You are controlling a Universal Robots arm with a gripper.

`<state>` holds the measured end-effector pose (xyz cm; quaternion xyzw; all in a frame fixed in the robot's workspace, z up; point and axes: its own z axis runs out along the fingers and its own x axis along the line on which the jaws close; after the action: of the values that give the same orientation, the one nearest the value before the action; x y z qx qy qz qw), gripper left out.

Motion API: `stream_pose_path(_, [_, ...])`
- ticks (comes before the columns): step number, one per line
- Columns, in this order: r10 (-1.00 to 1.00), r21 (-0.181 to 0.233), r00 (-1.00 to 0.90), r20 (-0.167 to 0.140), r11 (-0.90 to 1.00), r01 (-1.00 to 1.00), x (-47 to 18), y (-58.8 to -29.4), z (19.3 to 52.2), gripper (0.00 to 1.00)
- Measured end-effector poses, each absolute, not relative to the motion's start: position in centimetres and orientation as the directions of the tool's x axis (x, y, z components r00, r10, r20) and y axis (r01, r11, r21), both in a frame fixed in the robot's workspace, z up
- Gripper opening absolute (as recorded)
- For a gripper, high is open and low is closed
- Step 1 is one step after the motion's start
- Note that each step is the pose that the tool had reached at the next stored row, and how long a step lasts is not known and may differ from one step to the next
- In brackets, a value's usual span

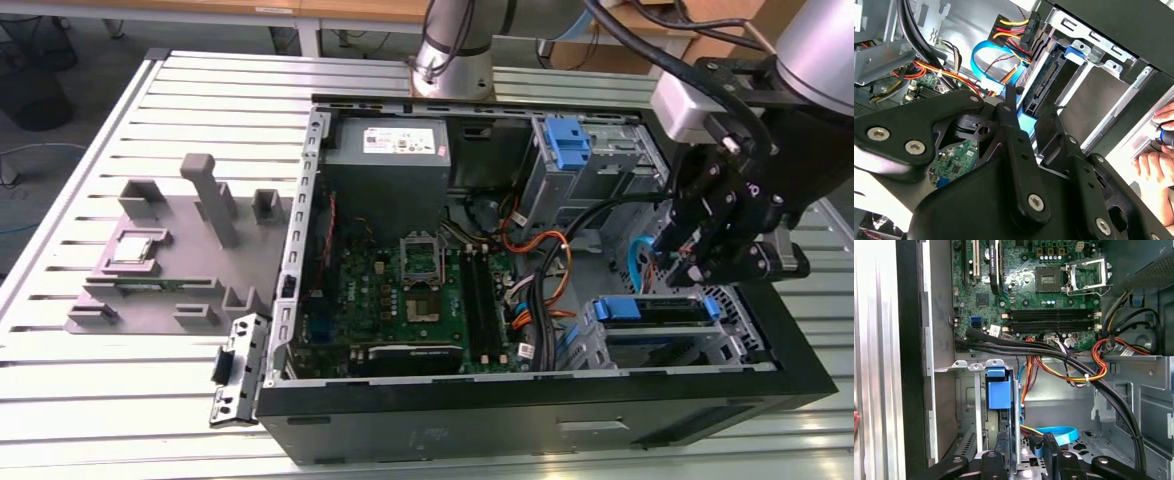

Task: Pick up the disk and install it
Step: 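Insert the first disk wire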

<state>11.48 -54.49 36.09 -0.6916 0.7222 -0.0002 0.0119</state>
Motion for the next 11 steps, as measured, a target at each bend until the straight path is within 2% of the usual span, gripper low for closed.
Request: stream_pose_path(11, [-0.999, -0.017, -0.043, -0.011, 0.043, -0.999, 11.49, -54.43, 35.63, 0.42])
